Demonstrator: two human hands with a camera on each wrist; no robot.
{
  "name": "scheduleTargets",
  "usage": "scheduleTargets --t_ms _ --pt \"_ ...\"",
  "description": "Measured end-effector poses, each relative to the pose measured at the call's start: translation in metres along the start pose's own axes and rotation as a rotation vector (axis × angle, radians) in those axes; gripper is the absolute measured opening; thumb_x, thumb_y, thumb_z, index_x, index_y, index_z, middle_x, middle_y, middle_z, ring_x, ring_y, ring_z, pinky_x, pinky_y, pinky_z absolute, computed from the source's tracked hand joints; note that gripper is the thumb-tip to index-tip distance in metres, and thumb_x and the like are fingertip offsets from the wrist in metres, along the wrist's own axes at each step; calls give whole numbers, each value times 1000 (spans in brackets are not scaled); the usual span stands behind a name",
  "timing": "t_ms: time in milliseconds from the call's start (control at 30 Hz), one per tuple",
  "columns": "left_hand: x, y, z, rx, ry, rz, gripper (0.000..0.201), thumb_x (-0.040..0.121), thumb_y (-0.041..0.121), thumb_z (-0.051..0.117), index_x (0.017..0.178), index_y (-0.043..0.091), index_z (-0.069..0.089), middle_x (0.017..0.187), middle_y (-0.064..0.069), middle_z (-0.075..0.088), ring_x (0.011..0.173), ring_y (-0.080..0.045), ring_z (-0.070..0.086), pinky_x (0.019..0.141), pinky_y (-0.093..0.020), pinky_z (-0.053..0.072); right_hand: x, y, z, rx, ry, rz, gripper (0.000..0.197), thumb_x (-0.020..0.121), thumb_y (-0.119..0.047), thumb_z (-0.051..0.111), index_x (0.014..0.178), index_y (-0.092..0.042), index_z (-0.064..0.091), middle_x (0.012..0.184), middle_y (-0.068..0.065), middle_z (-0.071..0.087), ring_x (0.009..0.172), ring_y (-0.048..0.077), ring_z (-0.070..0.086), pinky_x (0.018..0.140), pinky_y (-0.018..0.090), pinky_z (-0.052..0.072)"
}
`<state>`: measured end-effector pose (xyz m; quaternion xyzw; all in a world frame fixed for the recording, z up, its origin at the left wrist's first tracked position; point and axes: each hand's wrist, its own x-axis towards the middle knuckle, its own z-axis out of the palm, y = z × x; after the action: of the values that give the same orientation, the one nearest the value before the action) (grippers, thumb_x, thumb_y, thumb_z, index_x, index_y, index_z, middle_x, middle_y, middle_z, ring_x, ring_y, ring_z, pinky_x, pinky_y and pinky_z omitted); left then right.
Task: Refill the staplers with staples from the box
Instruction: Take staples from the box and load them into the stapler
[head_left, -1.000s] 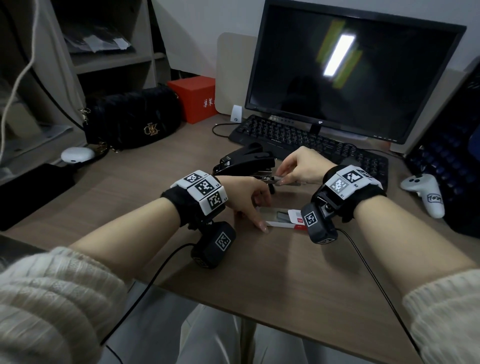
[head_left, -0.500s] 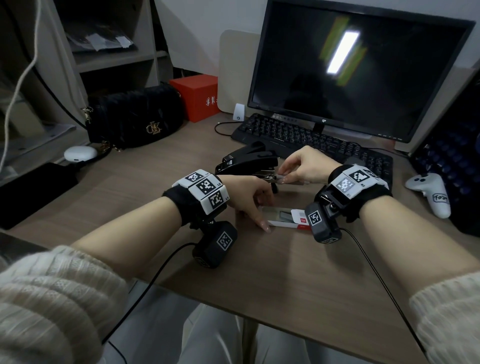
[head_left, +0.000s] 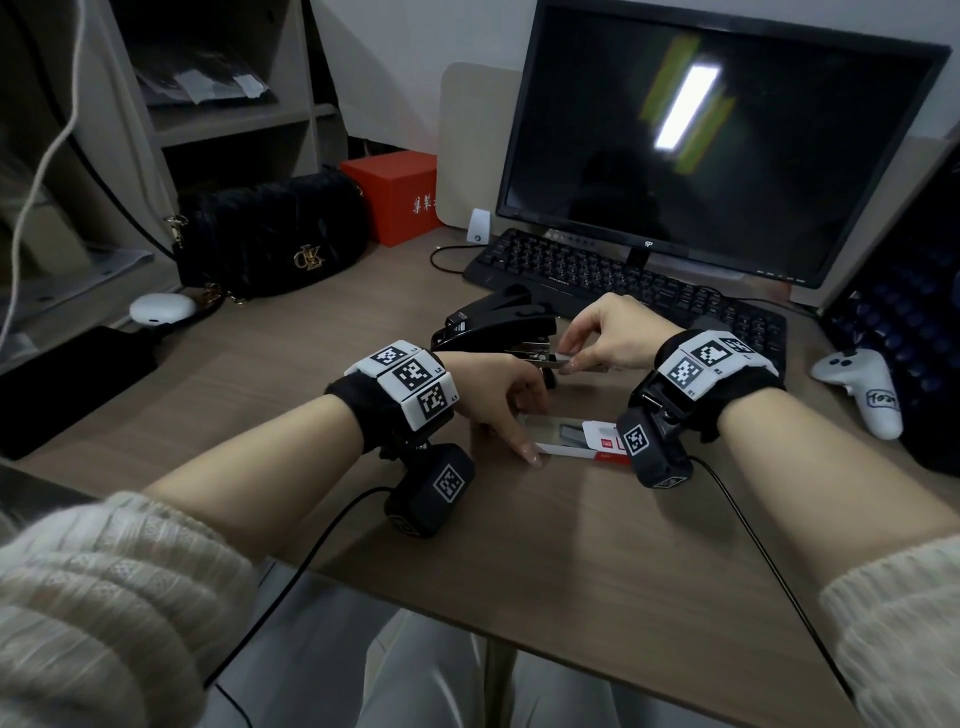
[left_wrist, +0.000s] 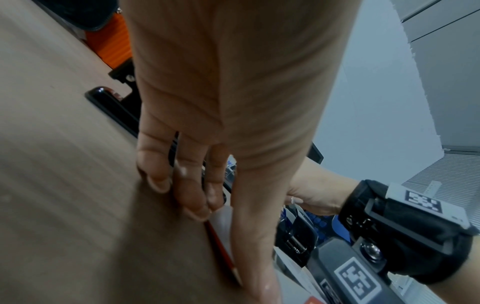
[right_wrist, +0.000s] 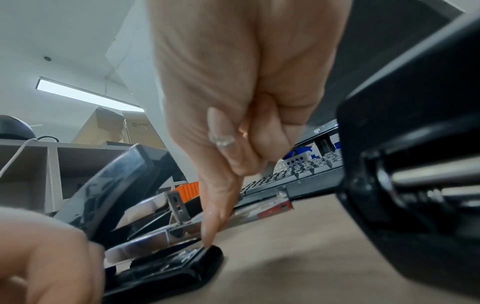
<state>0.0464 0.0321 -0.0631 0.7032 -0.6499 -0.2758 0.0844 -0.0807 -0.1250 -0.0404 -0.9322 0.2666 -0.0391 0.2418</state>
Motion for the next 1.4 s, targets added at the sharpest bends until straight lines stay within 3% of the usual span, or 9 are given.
scheduleTargets --t_ms 100,267,467,667,767,900,1033,1200,1400 --pt "-1 1 -1 2 -4 -3 66 68 46 84 124 27 55 116 9 58 97 -6 55 84 -20 46 0 -2 1 -25 1 -8 25 69 -15 86 92 -13 76 78 -2 70 49 -5 56 47 9 45" --pt "-2 2 0 16 5 -11 68 67 48 84 125 28 55 117 9 58 101 -8 56 90 -24 48 0 -3 1 -38 11 -6 26 69 -17 87 93 -14 77 86 -1 72 69 9 60 48 8 45" --pt "-4 4 -1 21 8 -17 69 67 47 84 126 26 55 120 8 57 105 -10 56 93 -26 49 -2 -6 1 -48 1 -6 26 68 -16 87 91 -16 75 85 1 73 62 10 59 48 9 44" --pt "-5 4 0 13 5 -22 68 67 47 84 125 27 56 120 8 58 105 -10 57 94 -28 50 -10 -5 -3 -88 -4 14 27 70 -15 86 94 -13 74 73 -7 66 44 -8 54 44 9 43" --pt "-5 4 0 16 9 -23 67 67 47 85 124 26 56 119 7 58 105 -11 57 94 -27 50 -13 -4 -5 -124 2 19 27 70 -18 86 95 -15 75 81 -5 70 56 -4 57 46 4 39" --pt "-6 5 0 11 8 -21 66 67 46 84 124 26 56 119 7 57 104 -9 56 91 -24 48 -15 -4 -4 -70 -31 23 28 71 -14 85 97 -12 73 91 3 75 46 -11 55 46 6 42" --pt "-7 5 1 21 14 -21 66 67 47 84 124 27 56 119 8 57 105 -10 55 93 -24 47 -18 -11 -4 -3 -57 12 28 74 -8 82 100 -8 72 98 6 74 39 -3 55 46 16 49" --pt "-7 5 1 34 20 -18 66 68 47 84 124 26 56 120 7 58 106 -10 56 95 -25 47 -20 -10 -8 -33 -83 23 26 75 -6 79 100 -10 72 100 5 73 48 19 60 47 16 50" --pt "-6 5 2 26 27 -14 63 67 46 84 120 27 56 119 6 59 106 -10 57 94 -25 48 -25 -3 -7 -76 -78 103 30 75 -10 80 103 -11 71 94 -4 70 50 18 61 44 12 45"
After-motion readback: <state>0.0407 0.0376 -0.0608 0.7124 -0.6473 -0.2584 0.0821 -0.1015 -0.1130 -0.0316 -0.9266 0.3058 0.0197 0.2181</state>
